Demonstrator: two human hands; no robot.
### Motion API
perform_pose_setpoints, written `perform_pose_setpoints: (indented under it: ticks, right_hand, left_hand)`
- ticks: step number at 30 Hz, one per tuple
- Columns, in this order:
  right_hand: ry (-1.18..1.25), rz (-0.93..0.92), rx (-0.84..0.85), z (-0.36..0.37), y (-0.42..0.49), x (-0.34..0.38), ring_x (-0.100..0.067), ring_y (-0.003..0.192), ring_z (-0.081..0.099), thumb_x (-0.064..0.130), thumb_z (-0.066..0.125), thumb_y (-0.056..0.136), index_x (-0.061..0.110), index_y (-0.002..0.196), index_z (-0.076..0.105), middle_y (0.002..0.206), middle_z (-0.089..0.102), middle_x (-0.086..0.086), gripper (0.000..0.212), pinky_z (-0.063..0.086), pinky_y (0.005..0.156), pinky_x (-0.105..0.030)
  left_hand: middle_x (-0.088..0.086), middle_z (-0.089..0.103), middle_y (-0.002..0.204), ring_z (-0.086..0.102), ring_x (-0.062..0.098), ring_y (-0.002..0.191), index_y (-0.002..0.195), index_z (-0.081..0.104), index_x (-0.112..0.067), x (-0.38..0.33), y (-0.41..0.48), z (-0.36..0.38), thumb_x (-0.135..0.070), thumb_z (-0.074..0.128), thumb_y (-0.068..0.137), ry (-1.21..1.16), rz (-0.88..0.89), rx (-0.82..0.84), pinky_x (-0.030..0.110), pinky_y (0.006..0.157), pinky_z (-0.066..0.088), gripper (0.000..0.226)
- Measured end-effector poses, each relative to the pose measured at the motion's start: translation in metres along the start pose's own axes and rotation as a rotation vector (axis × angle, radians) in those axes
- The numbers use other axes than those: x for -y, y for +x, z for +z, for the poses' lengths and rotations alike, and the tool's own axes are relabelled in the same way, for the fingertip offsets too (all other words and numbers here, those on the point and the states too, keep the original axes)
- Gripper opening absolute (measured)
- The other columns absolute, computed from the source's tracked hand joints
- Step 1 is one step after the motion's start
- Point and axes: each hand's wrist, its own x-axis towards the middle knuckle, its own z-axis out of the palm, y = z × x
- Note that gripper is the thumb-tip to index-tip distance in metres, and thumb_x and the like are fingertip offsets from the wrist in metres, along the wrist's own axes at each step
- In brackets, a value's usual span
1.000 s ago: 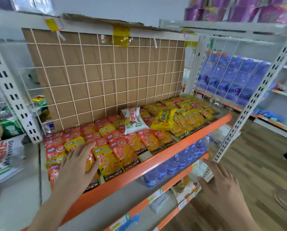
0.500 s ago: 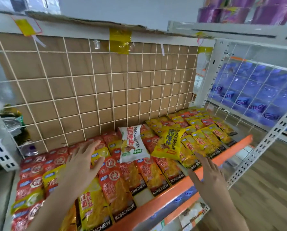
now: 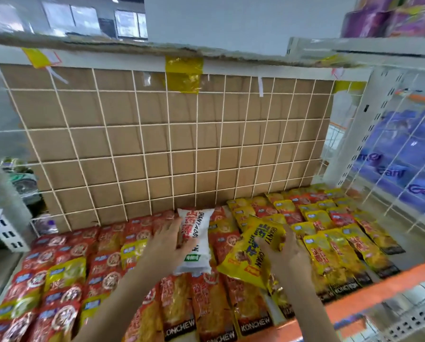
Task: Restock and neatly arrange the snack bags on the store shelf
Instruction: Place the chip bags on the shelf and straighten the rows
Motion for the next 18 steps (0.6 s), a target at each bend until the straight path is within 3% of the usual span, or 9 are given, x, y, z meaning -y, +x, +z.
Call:
perform_pose_setpoints:
  ticks: [3,8,12,15,18]
  right_hand:
    - [-0.044,0.040,0.052,0.006,0.006,0.003,-0.033,0.133,0.033,0.079,0.047,0.062,0.016,0.148,0.009,0.146,0.034,-0.013,0.113,0.039,0.100,-0.045]
    - [-0.045,-0.100,-0.026,0.017,0.009,0.005,-0.032,0.134,0.030,0.062,0.064,0.072,0.015,0.148,0.010,0.146,0.033,-0.014,0.105,0.035,0.106,-0.044]
    - [0.176,-0.177,-0.044,0.018,0.004,0.010,-0.032,0.116,0.048,0.037,0.076,0.073,0.018,0.146,0.017,0.135,0.038,-0.013,0.096,0.047,0.082,-0.038]
    - [0.243,-0.228,-0.039,0.019,0.002,0.009,-0.030,0.108,0.053,0.030,0.075,0.075,0.020,0.146,0.019,0.134,0.036,-0.011,0.091,0.046,0.071,-0.032]
    - [0.341,-0.233,0.010,0.016,0.002,0.008,-0.030,0.121,0.045,0.026,0.072,0.079,0.023,0.146,0.018,0.143,0.032,-0.008,0.087,0.046,0.081,-0.038]
  left_hand:
    - [0.002,0.030,0.151,0.031,0.022,0.136,0.148,0.016,-0.023,-0.006,0.002,0.009,-0.073,0.041,0.077,-0.022,-0.060,-0.025,0.039,0.110,0.028,0.090]
    - [0.005,0.031,0.149,0.034,0.024,0.134,0.148,0.012,-0.020,-0.017,0.001,0.024,-0.047,0.061,0.083,-0.026,-0.098,-0.115,0.038,0.108,0.030,0.087]
    - [0.002,0.033,0.145,0.039,0.022,0.129,0.147,0.015,-0.020,-0.027,-0.002,0.027,-0.032,0.070,0.079,-0.107,-0.082,-0.178,0.029,0.098,0.034,0.088]
    - [0.001,0.034,0.142,0.046,0.020,0.121,0.146,0.016,-0.020,-0.033,-0.005,0.026,-0.028,0.070,0.080,-0.111,-0.087,-0.233,0.025,0.089,0.038,0.086]
    - [-0.001,0.036,0.139,0.049,0.018,0.115,0.145,0.019,-0.021,-0.036,-0.009,0.023,-0.025,0.069,0.080,-0.125,-0.077,-0.286,0.025,0.085,0.041,0.082]
